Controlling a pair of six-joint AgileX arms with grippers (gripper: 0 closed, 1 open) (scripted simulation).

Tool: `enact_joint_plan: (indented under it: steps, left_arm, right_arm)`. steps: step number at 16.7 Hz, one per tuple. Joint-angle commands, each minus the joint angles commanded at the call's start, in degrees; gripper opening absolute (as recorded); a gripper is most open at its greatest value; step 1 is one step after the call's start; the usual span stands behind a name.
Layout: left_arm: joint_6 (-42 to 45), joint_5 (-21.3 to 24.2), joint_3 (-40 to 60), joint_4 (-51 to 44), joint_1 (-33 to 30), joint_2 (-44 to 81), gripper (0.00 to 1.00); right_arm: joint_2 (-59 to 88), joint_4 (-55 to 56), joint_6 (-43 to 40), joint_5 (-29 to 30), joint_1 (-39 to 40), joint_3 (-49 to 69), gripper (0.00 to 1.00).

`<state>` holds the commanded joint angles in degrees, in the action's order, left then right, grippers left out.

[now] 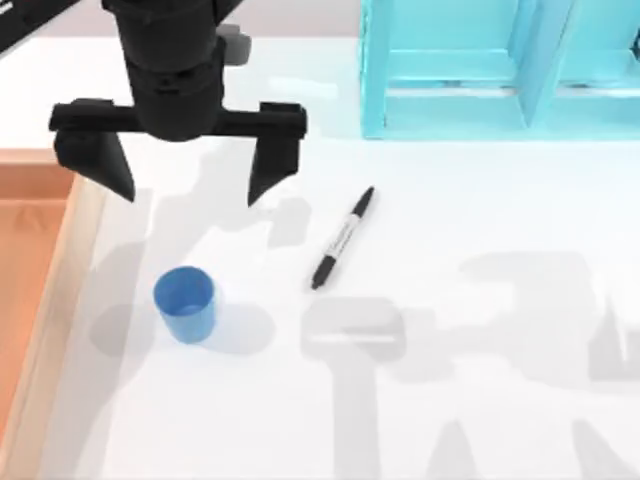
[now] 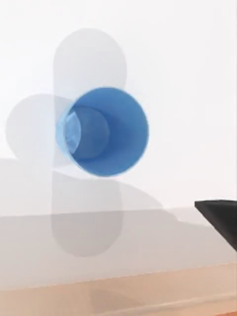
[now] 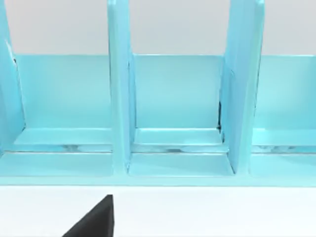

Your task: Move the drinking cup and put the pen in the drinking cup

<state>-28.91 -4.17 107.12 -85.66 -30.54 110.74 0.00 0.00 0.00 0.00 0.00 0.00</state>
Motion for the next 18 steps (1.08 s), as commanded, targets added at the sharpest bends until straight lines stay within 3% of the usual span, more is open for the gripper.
enact_joint_plan:
  steps: [10,18]
  left_arm:
    - [0.74,-0.6,5.48,-2.91,-0.26,1.72,1.0]
    - [11.48,-6.46,24.0,3.84,-9.26,27.77,1.0]
  right_arm:
    - [0.0,0.0,0.0,0.0,0.0,0.0,1.0]
    - [0.0,0.0,0.0,0.0,0.0,0.0,1.0]
